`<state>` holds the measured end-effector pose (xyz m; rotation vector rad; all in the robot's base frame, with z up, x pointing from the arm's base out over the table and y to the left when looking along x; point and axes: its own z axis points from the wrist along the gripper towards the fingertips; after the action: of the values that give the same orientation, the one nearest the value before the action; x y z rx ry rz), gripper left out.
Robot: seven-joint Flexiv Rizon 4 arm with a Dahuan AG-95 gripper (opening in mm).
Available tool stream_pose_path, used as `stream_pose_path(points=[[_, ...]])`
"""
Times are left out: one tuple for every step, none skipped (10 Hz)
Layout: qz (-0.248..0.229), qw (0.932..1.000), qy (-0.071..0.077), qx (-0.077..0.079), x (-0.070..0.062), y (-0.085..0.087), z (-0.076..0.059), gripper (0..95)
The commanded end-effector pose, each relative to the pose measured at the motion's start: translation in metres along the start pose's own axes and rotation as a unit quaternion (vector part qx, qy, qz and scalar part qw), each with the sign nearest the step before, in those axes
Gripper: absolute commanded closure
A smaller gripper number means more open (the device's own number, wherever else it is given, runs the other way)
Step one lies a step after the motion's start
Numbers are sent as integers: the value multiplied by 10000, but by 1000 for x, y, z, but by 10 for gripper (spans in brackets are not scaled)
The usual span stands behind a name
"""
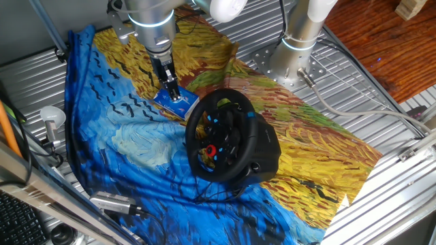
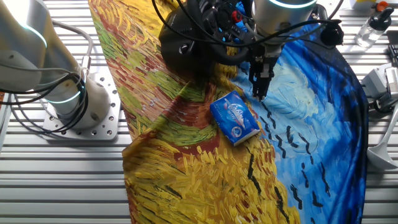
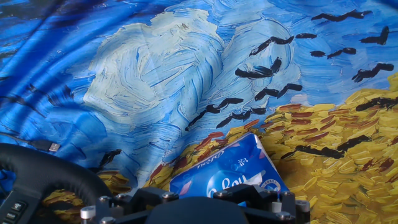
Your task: Rotate the steering wheel 90 degrees counterclockwise
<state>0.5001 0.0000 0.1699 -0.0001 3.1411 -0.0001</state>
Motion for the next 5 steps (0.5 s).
stream_pose_path(points=[[0,10000,3,0,0,0,0,0],[-1051,9944,-32,-71,0,0,0,950],[-1052,9944,-28,-62,0,0,0,950],[-1052,9944,-27,-58,0,0,0,950],[-1050,9944,-25,-53,0,0,0,950]])
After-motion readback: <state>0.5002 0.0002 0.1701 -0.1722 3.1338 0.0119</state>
